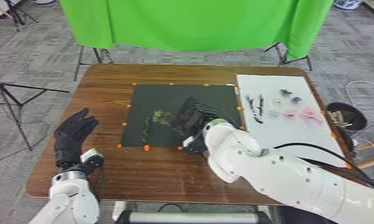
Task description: Arrange flowers
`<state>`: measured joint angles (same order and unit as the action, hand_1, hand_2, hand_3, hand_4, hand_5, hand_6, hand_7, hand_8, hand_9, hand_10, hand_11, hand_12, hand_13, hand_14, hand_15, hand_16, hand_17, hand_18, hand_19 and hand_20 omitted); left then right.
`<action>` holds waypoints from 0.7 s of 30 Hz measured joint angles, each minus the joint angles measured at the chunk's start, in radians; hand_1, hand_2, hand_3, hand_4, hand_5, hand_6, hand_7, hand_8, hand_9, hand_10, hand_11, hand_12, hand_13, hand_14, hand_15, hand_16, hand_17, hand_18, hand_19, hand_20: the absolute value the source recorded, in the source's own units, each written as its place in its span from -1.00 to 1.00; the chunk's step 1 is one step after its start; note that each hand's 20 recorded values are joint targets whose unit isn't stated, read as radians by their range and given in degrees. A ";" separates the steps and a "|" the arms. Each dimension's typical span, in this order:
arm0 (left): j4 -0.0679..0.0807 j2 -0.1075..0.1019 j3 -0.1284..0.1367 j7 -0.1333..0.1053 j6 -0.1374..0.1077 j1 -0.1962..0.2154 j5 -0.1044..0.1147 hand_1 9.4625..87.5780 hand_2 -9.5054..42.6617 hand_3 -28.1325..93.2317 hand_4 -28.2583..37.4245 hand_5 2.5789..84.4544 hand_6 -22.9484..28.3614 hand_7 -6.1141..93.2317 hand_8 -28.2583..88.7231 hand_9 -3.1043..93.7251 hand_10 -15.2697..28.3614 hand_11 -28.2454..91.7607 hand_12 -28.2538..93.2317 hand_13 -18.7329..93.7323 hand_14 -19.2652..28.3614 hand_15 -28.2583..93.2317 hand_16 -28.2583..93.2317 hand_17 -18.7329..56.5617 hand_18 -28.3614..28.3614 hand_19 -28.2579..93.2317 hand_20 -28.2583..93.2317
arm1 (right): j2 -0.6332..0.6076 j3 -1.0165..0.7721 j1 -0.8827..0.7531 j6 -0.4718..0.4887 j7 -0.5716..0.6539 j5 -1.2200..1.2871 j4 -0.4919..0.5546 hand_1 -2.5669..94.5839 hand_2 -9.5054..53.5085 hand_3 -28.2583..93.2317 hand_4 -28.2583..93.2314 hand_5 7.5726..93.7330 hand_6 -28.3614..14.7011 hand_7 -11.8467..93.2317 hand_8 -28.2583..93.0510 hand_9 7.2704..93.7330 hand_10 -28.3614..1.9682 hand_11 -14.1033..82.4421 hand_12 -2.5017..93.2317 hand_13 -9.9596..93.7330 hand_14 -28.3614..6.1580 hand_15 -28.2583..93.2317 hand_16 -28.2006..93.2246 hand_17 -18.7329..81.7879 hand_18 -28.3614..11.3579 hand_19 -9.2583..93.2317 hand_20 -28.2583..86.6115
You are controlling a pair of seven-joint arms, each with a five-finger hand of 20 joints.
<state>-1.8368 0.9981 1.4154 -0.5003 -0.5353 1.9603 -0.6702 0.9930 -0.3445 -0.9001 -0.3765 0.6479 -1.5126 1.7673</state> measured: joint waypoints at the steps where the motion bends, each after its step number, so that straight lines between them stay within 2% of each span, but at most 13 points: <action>1: 0.000 0.000 0.000 0.001 0.000 0.000 0.000 -0.40 -0.50 0.71 -0.65 0.26 -0.06 -0.45 -0.69 0.19 0.33 -0.08 -0.34 0.16 0.48 -0.07 -0.59 -0.06 0.49 -0.12 -0.18 | 0.000 0.000 -0.003 0.000 0.000 0.002 0.000 0.18 -1.00 0.53 -0.80 0.76 0.17 -0.39 -0.34 1.00 0.24 -0.11 -0.61 1.00 0.49 0.30 -0.34 0.89 0.05 0.75 -0.24; 9: 0.000 0.001 -0.001 0.010 0.001 -0.002 -0.006 -0.41 -0.52 0.71 -0.64 0.25 -0.06 -0.44 -0.70 0.18 0.31 -0.08 -0.34 0.16 0.47 -0.07 -0.59 -0.07 0.49 -0.12 -0.18 | 0.003 -0.004 -0.015 0.005 0.000 0.017 0.001 0.03 -1.00 0.55 -0.76 0.77 0.17 -0.41 -0.35 1.00 0.21 -0.07 -0.65 1.00 0.51 0.32 -0.35 0.89 0.05 0.78 -0.29; 21: 0.001 0.001 -0.001 0.014 0.003 -0.002 -0.008 -0.41 -0.54 0.71 -0.64 0.25 -0.06 -0.43 -0.70 0.18 0.28 -0.07 -0.34 0.17 0.46 -0.08 -0.58 -0.07 0.48 -0.13 -0.18 | 0.006 -0.011 -0.020 0.008 -0.002 0.037 0.000 -0.08 -1.00 0.59 -0.77 0.75 0.17 -0.43 -0.37 1.00 0.20 -0.08 -0.65 1.00 0.52 0.33 -0.36 0.89 0.05 0.81 -0.36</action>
<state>-1.8362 0.9988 1.4141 -0.4867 -0.5321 1.9584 -0.6777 0.9992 -0.3555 -0.9200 -0.3683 0.6463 -1.4759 1.7668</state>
